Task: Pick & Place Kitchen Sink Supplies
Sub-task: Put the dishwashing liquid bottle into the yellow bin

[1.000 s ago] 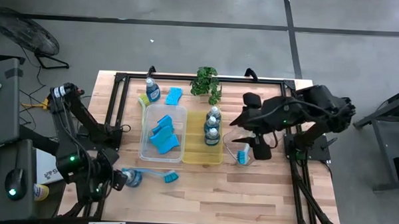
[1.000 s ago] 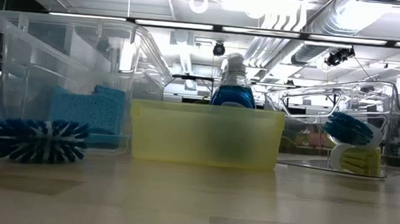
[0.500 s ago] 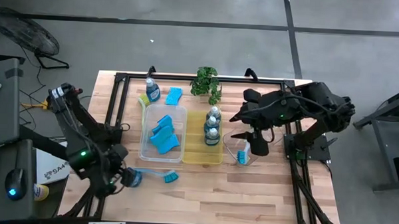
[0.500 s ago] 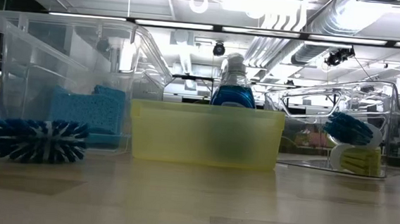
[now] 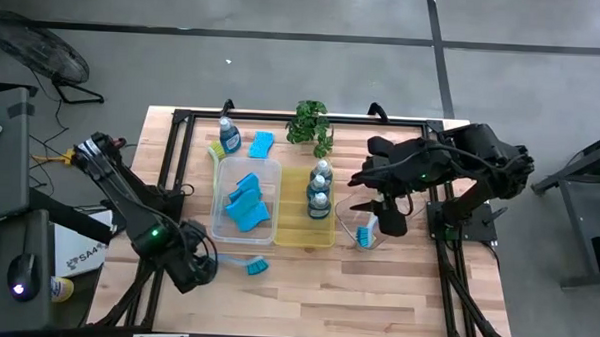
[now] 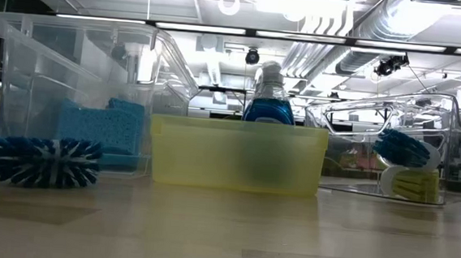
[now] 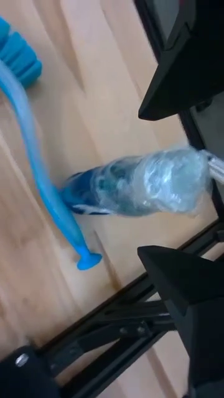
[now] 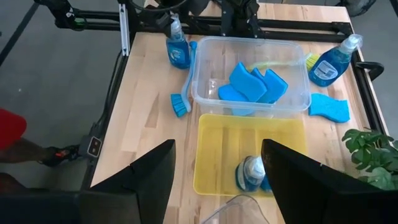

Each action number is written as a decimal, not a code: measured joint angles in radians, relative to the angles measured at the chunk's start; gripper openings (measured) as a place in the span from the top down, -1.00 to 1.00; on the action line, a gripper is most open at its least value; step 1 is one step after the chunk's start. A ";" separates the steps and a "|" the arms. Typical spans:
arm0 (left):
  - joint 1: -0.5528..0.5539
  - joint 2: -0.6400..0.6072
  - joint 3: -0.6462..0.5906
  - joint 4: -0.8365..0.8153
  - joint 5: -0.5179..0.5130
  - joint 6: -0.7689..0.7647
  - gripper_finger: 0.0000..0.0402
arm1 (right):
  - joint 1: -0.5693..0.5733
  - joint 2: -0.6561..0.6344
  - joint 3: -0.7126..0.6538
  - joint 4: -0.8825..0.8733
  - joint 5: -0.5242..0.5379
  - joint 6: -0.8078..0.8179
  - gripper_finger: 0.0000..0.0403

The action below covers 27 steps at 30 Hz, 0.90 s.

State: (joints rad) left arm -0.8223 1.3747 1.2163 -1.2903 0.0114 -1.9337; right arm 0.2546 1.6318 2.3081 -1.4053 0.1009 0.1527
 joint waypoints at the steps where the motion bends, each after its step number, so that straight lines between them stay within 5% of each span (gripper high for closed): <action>1: 0.000 0.004 0.000 0.005 0.005 0.000 -0.70 | 0.000 0.000 0.000 -0.005 0.000 -0.001 -0.15; 27: -0.002 0.144 0.000 0.040 0.052 -0.088 -0.70 | 0.001 0.000 0.000 -0.072 -0.087 -0.133 -0.15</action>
State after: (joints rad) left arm -0.8238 1.5188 1.2160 -1.2500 0.0635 -2.0215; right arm 0.2558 1.6314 2.3081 -1.4778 0.0137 0.0196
